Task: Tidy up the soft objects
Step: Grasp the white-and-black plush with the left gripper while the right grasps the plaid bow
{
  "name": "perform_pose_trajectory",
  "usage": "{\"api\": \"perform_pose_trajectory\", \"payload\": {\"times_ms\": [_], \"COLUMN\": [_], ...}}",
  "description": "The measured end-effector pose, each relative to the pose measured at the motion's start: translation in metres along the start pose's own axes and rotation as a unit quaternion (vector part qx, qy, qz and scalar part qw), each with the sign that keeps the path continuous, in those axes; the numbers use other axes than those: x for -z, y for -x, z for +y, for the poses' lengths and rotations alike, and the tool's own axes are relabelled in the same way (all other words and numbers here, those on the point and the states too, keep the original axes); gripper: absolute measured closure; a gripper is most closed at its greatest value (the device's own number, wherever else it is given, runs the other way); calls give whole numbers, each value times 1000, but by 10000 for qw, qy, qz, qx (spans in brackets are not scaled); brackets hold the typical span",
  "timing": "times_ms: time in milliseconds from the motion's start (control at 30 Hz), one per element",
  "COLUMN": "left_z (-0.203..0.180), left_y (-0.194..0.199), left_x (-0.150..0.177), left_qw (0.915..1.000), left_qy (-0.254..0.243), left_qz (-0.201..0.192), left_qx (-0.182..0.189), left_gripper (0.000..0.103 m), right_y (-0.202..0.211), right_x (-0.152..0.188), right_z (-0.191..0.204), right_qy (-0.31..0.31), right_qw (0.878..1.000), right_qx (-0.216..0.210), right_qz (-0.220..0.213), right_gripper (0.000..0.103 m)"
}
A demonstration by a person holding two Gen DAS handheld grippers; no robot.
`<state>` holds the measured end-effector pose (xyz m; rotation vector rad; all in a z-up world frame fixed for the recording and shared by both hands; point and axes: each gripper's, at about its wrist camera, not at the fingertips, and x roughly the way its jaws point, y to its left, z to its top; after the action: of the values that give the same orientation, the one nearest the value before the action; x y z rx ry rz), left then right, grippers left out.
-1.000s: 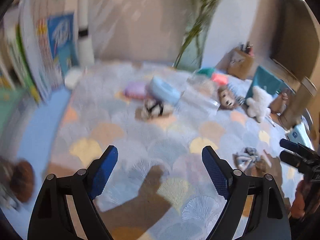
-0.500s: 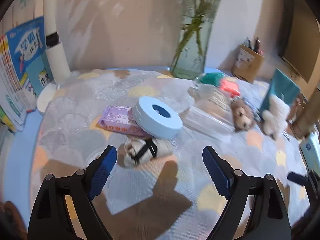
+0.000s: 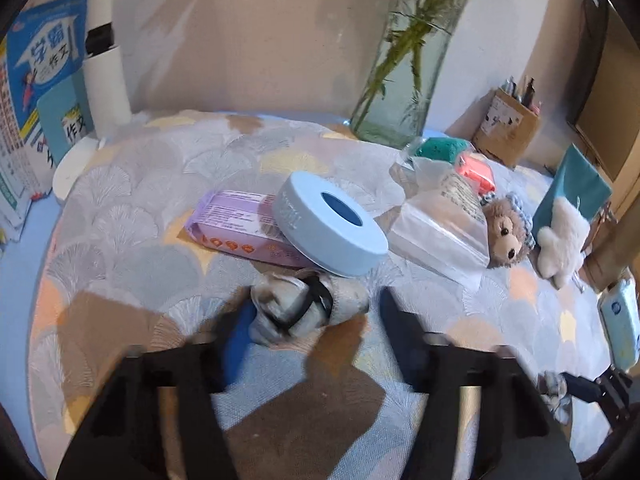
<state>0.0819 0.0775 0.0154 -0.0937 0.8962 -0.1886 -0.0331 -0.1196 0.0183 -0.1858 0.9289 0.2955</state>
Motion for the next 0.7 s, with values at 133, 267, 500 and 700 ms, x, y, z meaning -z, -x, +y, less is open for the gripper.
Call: {"api": "perform_pose_trajectory", "payload": {"times_ms": [133,267,500,700], "left_z": [-3,-10,-24,-60], "left_y": [4,10,34,65], "left_x": [0,3,17,23], "left_qw": [9998,9992,9979,9948], "left_qy": [-139,-311,-352,-529], "left_qz": [-148,-268,-521,-707], "left_qx": [74,26,122,507], "left_gripper": [64,65,65,65], "right_y": [1,3,19,38], "right_x": [1,0,3,7], "right_z": [2,-2,-24,-45], "right_qy": [30,-98,-677,-1166], "right_qw": [10000,9998,9961,9886], "right_qx": [21,129,157,98], "right_qz": [-52,-136,-547,-944], "right_gripper": [53,56,56,56]}}
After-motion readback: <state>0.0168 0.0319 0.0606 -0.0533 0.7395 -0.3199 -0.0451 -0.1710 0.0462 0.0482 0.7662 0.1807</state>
